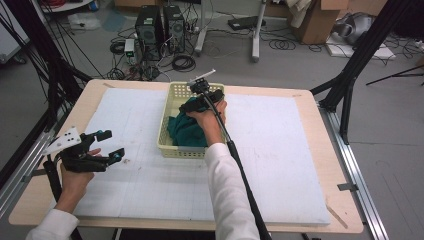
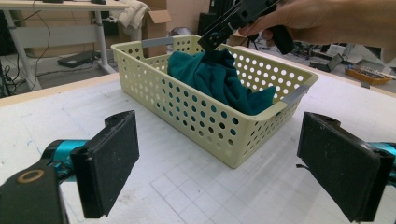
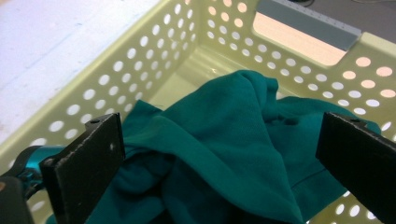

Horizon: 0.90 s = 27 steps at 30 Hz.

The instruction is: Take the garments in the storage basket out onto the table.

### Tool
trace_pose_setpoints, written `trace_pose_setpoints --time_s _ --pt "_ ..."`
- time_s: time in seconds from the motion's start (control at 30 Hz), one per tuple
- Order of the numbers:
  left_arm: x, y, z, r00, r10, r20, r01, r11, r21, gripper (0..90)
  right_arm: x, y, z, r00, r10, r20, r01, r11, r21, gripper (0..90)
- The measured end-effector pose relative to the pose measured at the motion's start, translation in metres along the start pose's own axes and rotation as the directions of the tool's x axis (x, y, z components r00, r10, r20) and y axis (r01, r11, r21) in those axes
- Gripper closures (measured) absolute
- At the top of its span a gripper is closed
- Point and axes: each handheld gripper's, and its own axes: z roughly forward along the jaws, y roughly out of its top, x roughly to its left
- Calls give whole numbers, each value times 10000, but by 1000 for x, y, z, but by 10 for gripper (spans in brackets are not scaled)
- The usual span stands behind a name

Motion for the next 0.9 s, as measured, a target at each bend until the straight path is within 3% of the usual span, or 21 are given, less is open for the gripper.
trace_pose_setpoints --time_s 0.23,0.6,0.7,0.77,0.9 --pt "0 0 -1 10000 -39 5 39 10000 -46 131 0 -4 12 9998 -1 211 -6 9995 328 4" --pt "0 0 -2 10000 -69 -40 68 9999 -111 131 -3 -10 29 9990 364 262 -380 9972 647 4" --pt "0 0 -2 9999 -90 -54 89 9999 -138 131 -2 -13 35 9992 356 189 -370 9965 750 4" --pt "0 0 -2 10000 -77 -43 76 9999 -132 131 -1 -18 39 9995 296 114 -302 9982 525 4" --pt "0 0 -2 10000 -70 -47 70 9999 -121 131 -5 -29 47 9966 788 -242 -772 9952 600 4"
